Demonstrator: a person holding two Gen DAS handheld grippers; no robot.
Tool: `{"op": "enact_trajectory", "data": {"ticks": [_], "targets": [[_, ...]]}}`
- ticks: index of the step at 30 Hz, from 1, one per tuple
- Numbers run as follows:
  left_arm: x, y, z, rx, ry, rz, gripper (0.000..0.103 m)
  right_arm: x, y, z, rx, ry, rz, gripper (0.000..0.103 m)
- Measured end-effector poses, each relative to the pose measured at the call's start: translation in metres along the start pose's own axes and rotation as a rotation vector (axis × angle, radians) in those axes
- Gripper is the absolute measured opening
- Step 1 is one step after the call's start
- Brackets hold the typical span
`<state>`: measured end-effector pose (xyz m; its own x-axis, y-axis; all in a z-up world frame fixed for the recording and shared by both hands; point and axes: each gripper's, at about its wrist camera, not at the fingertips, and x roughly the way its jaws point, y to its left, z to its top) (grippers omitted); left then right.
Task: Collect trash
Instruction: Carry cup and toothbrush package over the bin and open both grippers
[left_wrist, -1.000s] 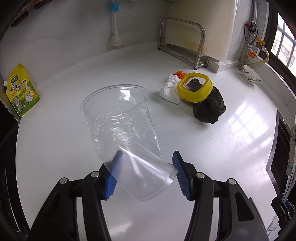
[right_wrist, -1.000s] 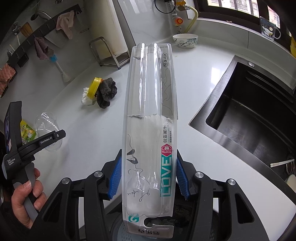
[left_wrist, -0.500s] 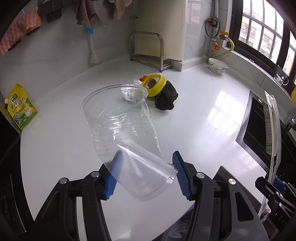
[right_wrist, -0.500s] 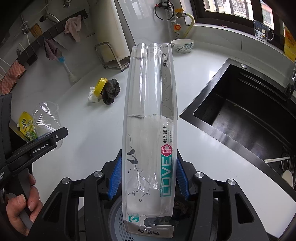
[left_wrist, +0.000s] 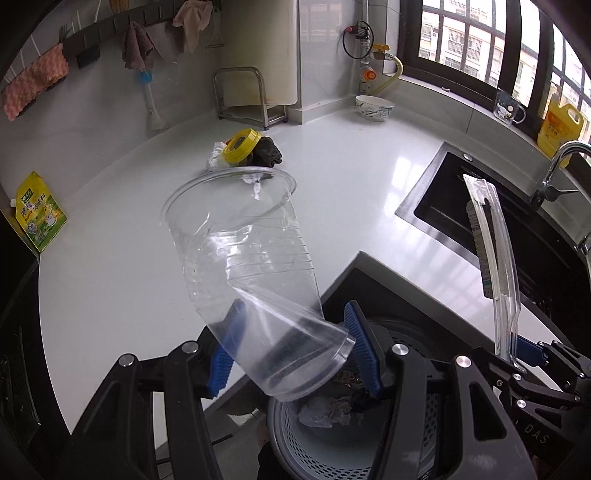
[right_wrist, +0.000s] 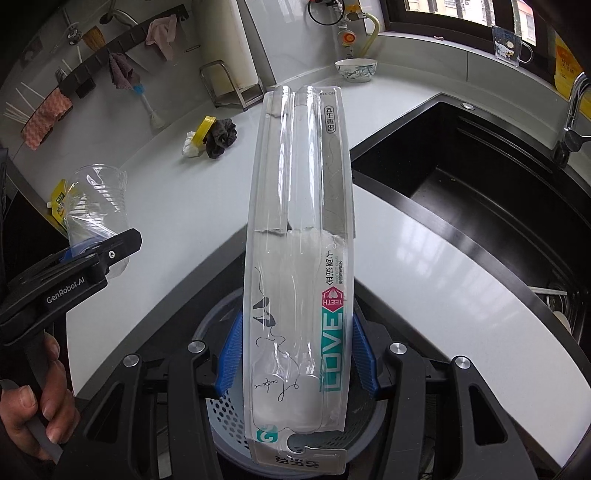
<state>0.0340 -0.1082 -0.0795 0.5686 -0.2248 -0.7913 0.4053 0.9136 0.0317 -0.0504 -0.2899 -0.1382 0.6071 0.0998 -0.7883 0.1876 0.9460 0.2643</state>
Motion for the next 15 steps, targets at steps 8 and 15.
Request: {"op": "enact_trajectory", "data": {"ticks": [8,15], "targets": [[0.0,-0.029,-0.047,0.042,0.061,-0.041,0.054,0.0,-0.011,-0.042,-0.038,0.091,0.032,0.05],[0.02,-0.048,-0.09,0.088,0.165,-0.071,0.055,0.014,-0.015,-0.068,-0.064,0.184,0.054,0.05]]}}
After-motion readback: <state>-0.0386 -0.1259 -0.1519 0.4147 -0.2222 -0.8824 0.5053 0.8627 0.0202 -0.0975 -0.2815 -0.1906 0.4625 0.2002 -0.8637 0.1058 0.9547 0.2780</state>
